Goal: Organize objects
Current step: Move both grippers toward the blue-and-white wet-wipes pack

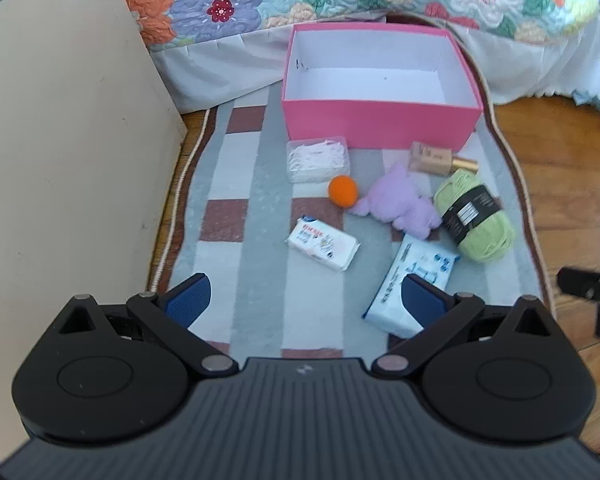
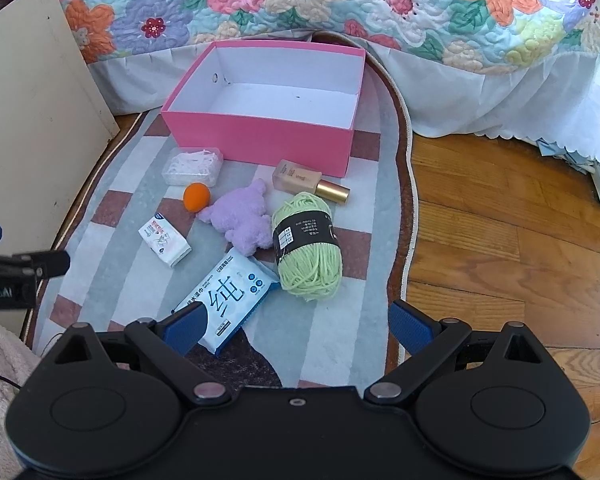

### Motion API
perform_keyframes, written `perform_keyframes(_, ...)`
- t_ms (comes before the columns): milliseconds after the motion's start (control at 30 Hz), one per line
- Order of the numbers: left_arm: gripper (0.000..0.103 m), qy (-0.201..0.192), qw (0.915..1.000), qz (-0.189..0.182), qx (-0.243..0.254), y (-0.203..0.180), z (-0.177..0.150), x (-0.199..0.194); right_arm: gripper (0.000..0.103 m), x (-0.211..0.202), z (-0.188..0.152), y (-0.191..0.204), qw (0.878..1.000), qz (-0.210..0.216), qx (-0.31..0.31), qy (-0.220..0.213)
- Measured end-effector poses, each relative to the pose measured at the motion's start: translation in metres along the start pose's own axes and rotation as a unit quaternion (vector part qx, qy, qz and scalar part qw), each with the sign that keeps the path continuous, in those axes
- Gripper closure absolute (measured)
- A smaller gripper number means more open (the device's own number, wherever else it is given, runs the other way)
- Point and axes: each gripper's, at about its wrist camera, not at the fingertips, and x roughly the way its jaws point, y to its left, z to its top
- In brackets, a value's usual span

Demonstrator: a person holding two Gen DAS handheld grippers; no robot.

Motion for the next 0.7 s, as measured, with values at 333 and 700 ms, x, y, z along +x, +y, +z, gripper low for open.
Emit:
perform_keyframes(333,0.000,-0.032,0.9994,0.001,0.014,-0.006,0.005,-0.007,0.004,0.004,-0.002,0.006,1.000,0.004,-0.014,0.004)
perform_keyframes(700,0.000,-0.056,0.9981,0.001,0.025,-0.007,-0.001,-0.011,0.004,0.004,-0.001,0.005,1.000,-0.006,-0.019,0.007)
